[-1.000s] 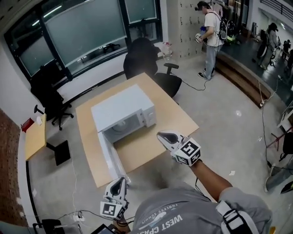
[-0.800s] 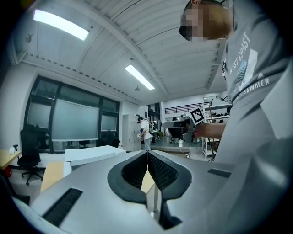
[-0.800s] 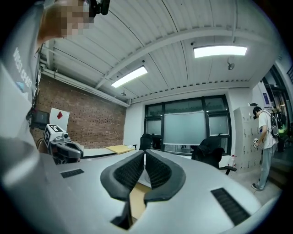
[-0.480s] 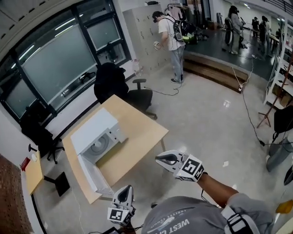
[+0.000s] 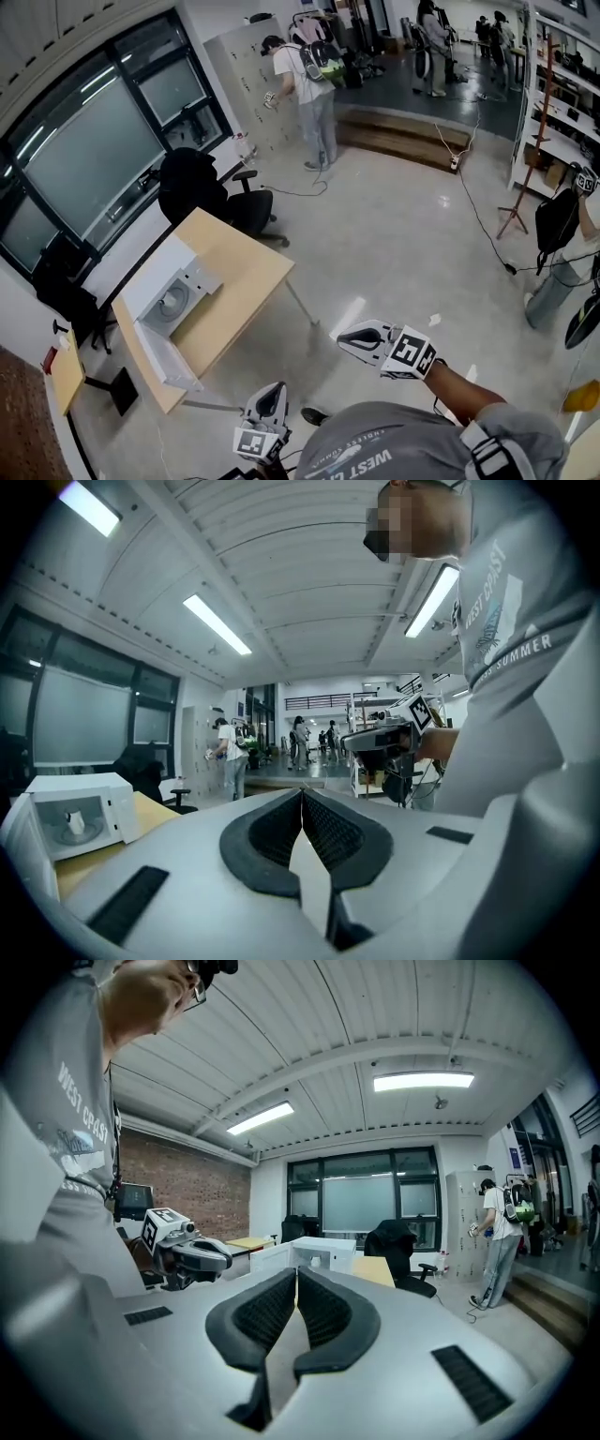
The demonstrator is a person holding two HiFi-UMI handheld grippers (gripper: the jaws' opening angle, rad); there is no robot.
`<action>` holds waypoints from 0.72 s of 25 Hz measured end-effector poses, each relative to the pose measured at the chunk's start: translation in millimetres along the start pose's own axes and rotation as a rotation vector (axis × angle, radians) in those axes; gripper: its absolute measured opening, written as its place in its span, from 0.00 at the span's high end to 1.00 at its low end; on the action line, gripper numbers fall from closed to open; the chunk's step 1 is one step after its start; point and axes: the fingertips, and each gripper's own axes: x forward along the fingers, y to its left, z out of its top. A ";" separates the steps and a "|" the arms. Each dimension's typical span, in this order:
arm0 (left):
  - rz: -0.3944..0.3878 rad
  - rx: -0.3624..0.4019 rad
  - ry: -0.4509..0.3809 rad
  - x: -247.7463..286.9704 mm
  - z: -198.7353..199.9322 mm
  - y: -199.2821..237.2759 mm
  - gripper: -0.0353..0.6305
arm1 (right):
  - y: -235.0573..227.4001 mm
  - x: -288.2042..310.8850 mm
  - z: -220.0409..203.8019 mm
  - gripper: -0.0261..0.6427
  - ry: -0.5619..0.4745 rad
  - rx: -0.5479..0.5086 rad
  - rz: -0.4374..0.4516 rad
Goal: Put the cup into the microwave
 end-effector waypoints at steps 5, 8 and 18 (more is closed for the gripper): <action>0.024 0.023 -0.006 -18.6 7.5 -32.7 0.91 | 30.0 -33.2 8.7 0.93 -0.018 -0.033 0.037; 0.020 0.042 -0.001 -32.9 7.8 -53.9 0.91 | 52.6 -47.3 15.0 0.93 -0.028 -0.047 0.052; 0.045 -0.002 -0.005 -117.2 -5.0 -83.0 0.91 | 125.6 -49.0 23.9 0.93 -0.032 -0.033 0.025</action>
